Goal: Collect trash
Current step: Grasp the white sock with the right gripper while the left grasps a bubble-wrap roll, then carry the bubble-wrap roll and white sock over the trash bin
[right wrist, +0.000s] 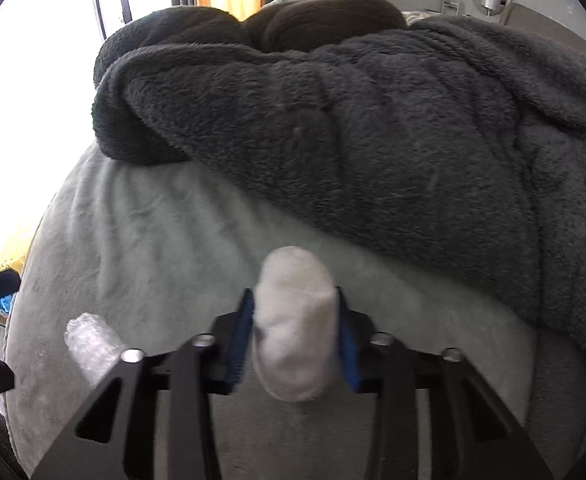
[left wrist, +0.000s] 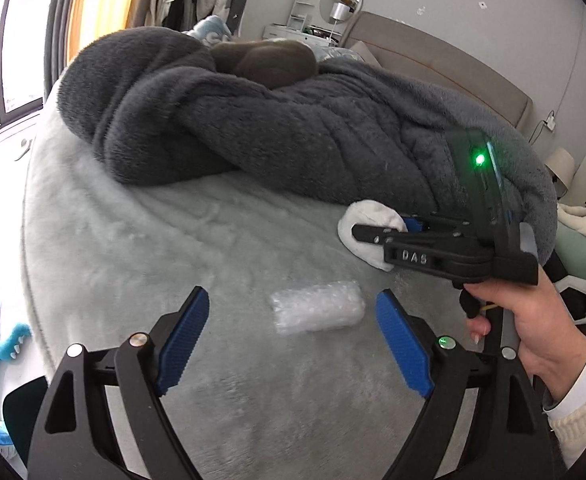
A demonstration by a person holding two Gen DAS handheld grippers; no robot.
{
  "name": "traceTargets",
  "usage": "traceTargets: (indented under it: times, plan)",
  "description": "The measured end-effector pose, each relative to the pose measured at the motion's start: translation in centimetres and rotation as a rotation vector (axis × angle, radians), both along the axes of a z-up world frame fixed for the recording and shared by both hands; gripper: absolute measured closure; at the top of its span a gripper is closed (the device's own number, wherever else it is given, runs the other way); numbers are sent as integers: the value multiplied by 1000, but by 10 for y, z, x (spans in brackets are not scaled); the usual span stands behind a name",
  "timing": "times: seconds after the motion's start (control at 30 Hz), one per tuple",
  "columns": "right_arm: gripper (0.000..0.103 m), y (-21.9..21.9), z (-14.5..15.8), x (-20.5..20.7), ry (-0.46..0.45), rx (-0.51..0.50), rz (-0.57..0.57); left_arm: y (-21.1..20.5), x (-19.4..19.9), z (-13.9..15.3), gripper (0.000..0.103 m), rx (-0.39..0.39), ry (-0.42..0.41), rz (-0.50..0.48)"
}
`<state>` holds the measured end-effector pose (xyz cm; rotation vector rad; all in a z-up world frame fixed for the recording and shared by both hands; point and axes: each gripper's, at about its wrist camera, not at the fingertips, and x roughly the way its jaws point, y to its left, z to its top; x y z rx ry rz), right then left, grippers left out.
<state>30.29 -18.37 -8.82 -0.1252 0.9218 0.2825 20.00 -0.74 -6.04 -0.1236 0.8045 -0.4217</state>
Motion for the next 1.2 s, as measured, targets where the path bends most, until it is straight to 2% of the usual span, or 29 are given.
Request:
traceTargets:
  times: [0.23, 0.37, 0.5, 0.63, 0.73, 0.93, 1.2]
  plan:
    - [76, -16, 8, -1, -37, 31, 6, -27, 9, -15, 15, 28, 39, -31]
    - [76, -26, 18, -6, -66, 53, 3, -38, 13, -24, 15, 69, 55, -21]
    - [76, -36, 24, -9, -79, 70, -7, -43, 20, -33, 16, 76, 81, -10]
    - [76, -45, 28, -11, -83, 86, -12, -49, 25, -41, 22, 104, 100, 4]
    - [76, -49, 29, -14, -80, 101, -15, -50, 28, -43, 32, 105, 103, 19]
    - [76, -56, 36, -19, -82, 137, -29, -57, 29, -41, 37, 105, 74, -3]
    - [76, -48, 55, -39, -116, 187, -20, -50, 7, -23, 37, 64, 11, -2]
